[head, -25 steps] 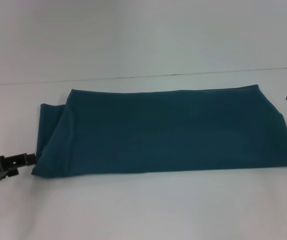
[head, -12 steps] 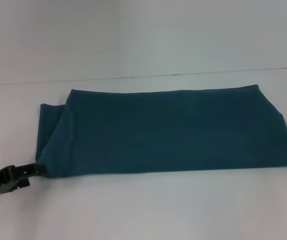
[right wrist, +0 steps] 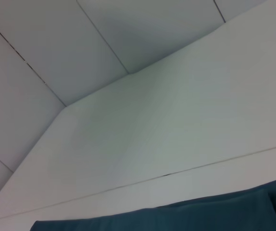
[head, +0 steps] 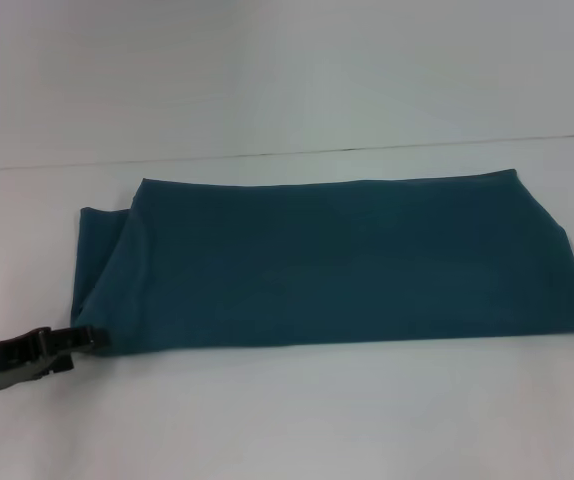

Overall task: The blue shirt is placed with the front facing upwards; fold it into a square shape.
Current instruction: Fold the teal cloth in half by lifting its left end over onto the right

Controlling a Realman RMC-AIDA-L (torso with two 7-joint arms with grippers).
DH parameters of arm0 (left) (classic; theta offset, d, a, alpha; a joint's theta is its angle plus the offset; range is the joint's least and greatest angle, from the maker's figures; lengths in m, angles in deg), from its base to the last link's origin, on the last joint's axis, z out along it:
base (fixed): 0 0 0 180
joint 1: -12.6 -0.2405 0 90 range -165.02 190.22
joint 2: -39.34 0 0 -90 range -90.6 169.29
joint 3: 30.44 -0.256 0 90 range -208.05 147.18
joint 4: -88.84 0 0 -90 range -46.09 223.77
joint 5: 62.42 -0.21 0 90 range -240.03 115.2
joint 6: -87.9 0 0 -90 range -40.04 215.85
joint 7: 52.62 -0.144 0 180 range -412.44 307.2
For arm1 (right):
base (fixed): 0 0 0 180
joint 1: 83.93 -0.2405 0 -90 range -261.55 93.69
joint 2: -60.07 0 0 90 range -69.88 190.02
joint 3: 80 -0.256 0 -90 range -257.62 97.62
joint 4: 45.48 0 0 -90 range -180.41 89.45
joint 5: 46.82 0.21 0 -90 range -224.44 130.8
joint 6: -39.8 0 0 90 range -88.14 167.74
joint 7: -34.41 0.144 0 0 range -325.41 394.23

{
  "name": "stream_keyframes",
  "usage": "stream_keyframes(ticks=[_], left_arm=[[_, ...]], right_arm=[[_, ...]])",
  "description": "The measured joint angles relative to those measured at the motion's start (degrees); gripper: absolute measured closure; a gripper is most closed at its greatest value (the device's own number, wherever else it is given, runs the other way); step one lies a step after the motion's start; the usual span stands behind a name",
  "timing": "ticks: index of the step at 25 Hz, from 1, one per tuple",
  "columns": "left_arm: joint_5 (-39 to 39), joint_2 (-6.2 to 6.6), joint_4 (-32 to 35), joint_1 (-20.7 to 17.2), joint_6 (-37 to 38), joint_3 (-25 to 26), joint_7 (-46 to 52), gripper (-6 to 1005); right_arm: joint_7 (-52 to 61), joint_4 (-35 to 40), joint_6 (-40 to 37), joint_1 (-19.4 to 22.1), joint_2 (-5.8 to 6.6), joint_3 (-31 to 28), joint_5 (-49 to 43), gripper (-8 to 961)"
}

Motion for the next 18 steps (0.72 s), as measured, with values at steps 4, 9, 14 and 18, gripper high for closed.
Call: stream_keyframes(ticks=[4,9,14,18], left_arm=[[-0.73,0.17,-0.84,0.75,-1.37,-0.42,0.22,238],[-1.51,0.36,-2.65,2.23,-3.36,-0.72,0.08,239],[-1.49,0.51,-3.45,3.59,-4.84,-1.78,-0.07,239],[-1.51,0.69,-4.18,4.83,-5.79,-2.36,-0.07,240]], right_arm=[[0.0,0.0,-0.03,0.11,0.0,-0.21,0.0,19],[0.0,0.0,-0.06,0.12,0.0,-0.55,0.0,19],[0.0,-0.01,-0.06,0.14,0.0,-0.56,-0.01,18],[0.01,-0.01,-0.06,0.32,0.0,-0.63,-0.03,18]])
